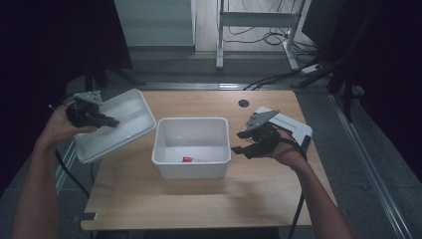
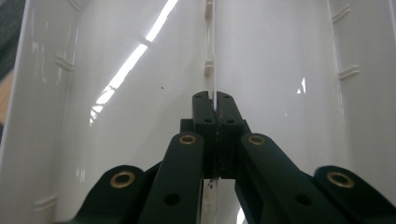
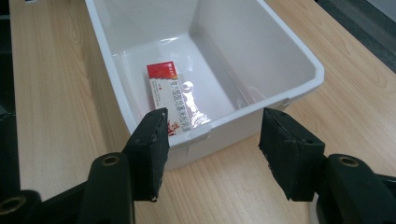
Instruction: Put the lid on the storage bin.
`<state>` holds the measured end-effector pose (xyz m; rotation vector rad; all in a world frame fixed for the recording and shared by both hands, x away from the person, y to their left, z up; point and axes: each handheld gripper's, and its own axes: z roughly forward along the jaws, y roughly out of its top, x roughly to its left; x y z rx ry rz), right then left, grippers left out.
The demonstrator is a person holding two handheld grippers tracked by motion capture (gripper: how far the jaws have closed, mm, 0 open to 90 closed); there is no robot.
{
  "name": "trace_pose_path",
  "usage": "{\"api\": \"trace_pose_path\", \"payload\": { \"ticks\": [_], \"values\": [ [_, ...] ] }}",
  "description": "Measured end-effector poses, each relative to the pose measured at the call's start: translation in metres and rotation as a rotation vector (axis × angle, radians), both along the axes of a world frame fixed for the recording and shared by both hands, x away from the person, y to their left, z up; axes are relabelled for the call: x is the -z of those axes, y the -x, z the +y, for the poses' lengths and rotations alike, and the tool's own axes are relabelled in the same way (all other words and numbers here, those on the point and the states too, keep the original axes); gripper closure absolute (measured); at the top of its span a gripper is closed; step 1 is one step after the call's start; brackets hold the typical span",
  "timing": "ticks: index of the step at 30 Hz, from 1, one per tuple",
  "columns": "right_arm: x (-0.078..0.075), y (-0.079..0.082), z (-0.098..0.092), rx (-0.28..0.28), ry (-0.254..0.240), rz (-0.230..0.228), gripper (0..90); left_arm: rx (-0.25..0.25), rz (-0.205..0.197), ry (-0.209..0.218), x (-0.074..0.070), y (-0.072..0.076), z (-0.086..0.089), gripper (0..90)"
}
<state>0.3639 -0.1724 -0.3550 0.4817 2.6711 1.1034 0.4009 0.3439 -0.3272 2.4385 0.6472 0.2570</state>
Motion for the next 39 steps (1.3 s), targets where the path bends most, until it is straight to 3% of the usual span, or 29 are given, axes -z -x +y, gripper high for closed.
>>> {"api": "trace_pose_path", "payload": {
  "ticks": [3,8,17,34,39],
  "values": [
    [0.001,-0.001,-0.002,0.007,0.001,0.004,42.1,0.039,-0.002,0.012,-0.006,-0.004,-0.016,89.6],
    [0.003,-0.002,-0.004,0.016,0.004,0.007,42.2,0.096,0.007,-0.03,-0.01,-0.012,-0.047,89.6],
    [0.006,-0.002,-0.011,0.027,0.008,0.015,41.9,0.175,0.028,-0.065,-0.01,-0.025,-0.093,89.6],
    [0.009,-0.004,-0.02,0.055,0.017,0.026,42.1,0.26,0.044,-0.098,-0.016,-0.033,-0.138,89.6],
    [0.01,-0.005,-0.018,0.055,0.022,0.027,42.1,0.29,0.044,-0.136,-0.018,-0.033,-0.149,89.6]
  ]
}}
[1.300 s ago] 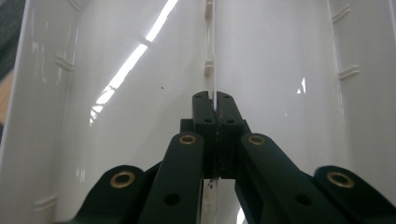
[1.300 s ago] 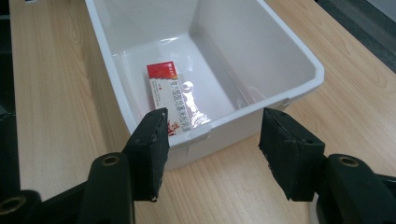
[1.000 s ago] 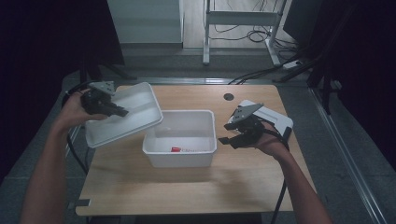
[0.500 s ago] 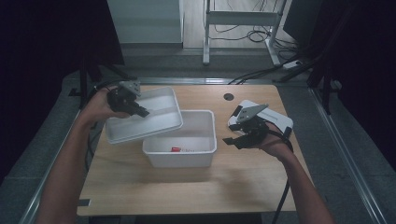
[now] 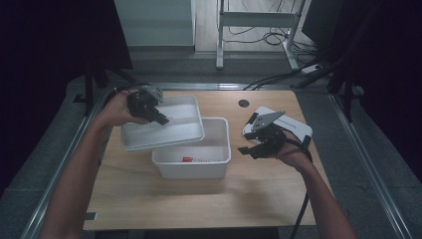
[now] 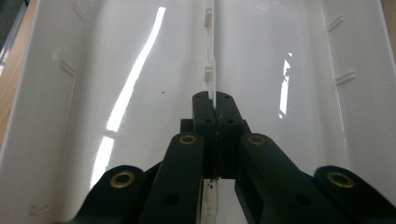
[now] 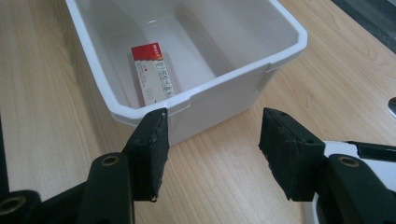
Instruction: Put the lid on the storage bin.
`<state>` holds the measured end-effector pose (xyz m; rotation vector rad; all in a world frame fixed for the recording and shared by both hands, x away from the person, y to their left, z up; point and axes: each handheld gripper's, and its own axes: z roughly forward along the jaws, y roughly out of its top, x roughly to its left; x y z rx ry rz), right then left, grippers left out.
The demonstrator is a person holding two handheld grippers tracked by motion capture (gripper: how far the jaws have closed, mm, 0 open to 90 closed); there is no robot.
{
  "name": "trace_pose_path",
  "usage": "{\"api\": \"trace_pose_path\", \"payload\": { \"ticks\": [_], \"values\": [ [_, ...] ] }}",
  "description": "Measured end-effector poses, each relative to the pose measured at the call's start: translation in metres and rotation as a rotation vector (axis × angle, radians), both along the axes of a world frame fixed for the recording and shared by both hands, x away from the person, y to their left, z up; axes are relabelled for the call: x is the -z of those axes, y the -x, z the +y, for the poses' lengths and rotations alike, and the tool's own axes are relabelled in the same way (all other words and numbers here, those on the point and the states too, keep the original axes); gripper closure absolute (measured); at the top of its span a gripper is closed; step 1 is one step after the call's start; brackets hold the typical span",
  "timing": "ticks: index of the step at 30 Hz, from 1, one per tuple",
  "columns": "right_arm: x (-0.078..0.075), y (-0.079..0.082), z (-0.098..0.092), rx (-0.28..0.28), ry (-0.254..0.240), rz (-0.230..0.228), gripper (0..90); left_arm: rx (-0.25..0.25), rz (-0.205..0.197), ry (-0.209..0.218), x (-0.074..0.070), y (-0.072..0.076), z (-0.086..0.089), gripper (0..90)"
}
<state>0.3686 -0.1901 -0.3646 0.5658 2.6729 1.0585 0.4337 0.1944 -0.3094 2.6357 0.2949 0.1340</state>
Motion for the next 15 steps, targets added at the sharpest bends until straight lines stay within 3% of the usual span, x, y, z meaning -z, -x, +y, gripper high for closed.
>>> {"api": "trace_pose_path", "payload": {
  "ticks": [15],
  "values": [
    [0.0,0.0,-0.003,0.011,0.009,0.002,42.2,0.07,0.016,0.048,0.002,0.004,-0.033,89.6]
  ]
}}
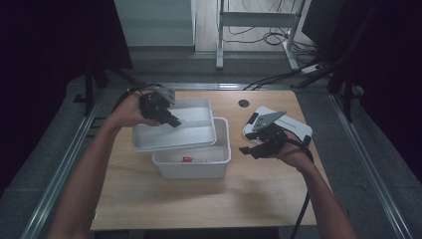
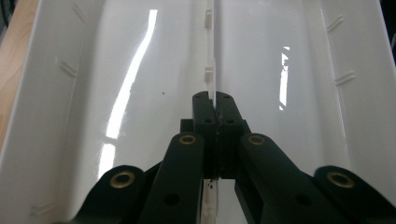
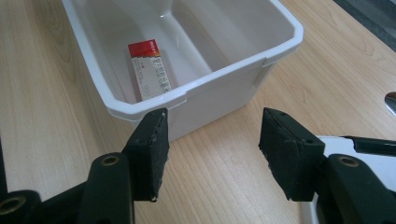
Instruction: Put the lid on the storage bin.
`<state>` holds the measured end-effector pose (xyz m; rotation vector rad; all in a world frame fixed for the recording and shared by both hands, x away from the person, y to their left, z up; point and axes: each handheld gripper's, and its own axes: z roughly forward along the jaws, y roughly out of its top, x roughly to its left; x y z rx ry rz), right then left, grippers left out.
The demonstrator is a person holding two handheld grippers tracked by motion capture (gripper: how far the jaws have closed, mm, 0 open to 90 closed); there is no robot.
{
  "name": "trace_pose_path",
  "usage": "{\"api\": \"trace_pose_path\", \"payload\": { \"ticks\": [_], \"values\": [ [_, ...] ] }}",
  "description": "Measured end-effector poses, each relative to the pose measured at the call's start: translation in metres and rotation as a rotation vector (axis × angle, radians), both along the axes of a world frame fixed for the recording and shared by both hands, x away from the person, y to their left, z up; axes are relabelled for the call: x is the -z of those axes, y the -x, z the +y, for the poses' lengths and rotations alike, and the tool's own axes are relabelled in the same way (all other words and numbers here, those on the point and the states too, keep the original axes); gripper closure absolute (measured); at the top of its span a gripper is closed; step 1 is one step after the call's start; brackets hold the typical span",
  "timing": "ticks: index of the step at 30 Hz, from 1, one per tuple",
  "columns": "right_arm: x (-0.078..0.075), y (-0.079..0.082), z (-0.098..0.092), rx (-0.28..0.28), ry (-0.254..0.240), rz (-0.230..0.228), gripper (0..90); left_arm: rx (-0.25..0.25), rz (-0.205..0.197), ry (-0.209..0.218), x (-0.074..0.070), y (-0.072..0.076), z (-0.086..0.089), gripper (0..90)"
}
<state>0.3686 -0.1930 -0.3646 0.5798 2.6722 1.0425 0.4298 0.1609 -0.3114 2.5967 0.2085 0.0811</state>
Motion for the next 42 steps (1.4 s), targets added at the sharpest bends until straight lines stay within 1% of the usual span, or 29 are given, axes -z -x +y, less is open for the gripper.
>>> {"api": "trace_pose_path", "payload": {
  "ticks": [2,14,16,17,20,24,30,34,36,37,42],
  "values": [
    [0.0,0.0,0.0,0.002,0.004,-0.002,42.2,0.006,-0.001,-0.006,0.003,0.0,-0.006,89.6],
    [0.003,0.0,-0.005,0.015,0.006,0.005,42.3,0.047,0.022,0.0,0.02,-0.002,-0.031,89.6],
    [0.004,-0.001,-0.006,0.016,0.006,0.008,42.3,0.052,0.028,-0.01,0.023,-0.002,-0.034,89.6],
    [0.004,-0.001,-0.007,0.02,0.006,0.01,42.3,0.052,0.029,-0.005,0.024,-0.003,-0.035,89.6],
    [0.005,-0.001,-0.008,0.022,0.006,0.012,42.3,0.055,0.031,-0.013,0.03,-0.004,-0.039,89.6],
    [0.006,-0.001,-0.01,0.025,0.008,0.014,42.3,0.061,0.039,-0.008,0.035,-0.004,-0.044,89.6],
    [0.007,-0.001,-0.01,0.027,0.007,0.016,42.3,0.067,0.047,-0.012,0.044,-0.006,-0.046,89.6],
    [0.008,-0.002,-0.01,0.025,0.009,0.017,42.3,0.065,0.056,-0.023,0.05,-0.008,-0.047,89.5],
    [0.008,-0.002,-0.01,0.024,0.007,0.018,42.4,0.064,0.058,-0.016,0.053,-0.008,-0.046,89.5],
    [0.009,-0.002,-0.01,0.026,0.007,0.017,42.4,0.066,0.059,-0.022,0.053,-0.009,-0.046,89.5],
    [0.01,-0.002,-0.01,0.028,0.007,0.02,42.3,0.059,0.062,-0.025,0.056,-0.008,-0.046,89.2]
  ]
}}
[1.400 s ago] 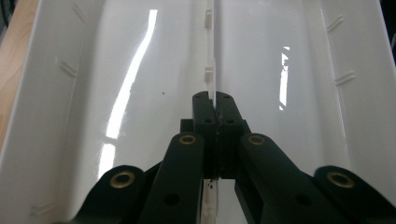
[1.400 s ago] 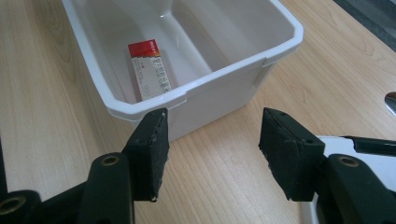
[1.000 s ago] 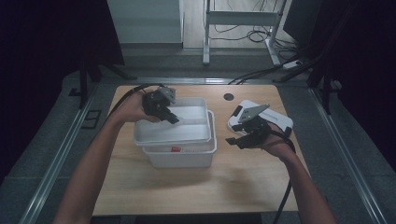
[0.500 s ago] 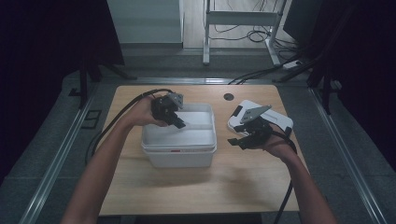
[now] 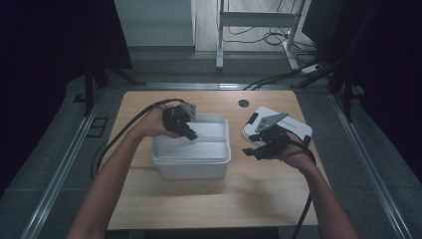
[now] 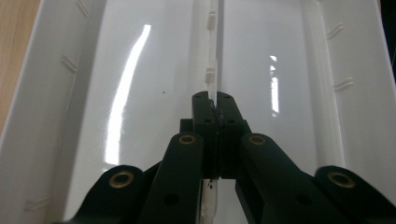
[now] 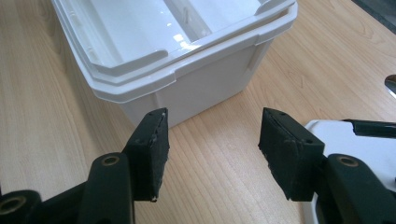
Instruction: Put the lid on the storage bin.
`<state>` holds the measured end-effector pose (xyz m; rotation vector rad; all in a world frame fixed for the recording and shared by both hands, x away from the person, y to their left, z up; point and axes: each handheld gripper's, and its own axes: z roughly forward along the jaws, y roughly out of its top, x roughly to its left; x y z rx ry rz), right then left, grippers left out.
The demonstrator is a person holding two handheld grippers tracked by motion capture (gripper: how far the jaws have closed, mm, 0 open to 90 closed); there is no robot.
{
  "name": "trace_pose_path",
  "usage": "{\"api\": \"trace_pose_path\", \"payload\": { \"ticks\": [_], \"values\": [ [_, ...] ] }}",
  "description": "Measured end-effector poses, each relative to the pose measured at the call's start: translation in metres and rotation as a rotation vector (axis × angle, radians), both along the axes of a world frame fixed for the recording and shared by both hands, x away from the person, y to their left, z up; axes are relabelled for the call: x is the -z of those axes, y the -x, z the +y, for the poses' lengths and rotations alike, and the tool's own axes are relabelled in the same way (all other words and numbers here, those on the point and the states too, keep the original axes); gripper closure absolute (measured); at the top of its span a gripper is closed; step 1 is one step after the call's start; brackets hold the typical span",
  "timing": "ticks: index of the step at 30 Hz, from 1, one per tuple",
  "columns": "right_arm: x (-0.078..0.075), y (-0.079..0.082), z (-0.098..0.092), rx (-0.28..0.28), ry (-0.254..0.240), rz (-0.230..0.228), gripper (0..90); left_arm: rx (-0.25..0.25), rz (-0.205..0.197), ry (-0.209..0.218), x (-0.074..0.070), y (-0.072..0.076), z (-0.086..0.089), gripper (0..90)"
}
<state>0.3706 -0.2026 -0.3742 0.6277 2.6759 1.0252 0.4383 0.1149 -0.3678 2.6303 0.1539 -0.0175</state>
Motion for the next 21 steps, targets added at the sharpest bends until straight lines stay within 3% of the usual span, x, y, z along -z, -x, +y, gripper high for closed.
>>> {"api": "trace_pose_path", "payload": {
  "ticks": [5,11,21],
  "values": [
    [0.0,0.0,0.0,0.0,0.002,0.002,42.3,-0.006,0.006,0.008,0.003,-0.001,0.001,86.9],
    [0.001,0.0,-0.001,0.0,0.005,0.003,42.3,-0.012,-0.011,0.005,0.005,-0.001,0.001,74.4],
    [0.001,0.0,-0.002,0.002,0.005,0.004,42.4,-0.039,-0.017,0.02,-0.007,0.0,0.013,67.8]
  ]
}}
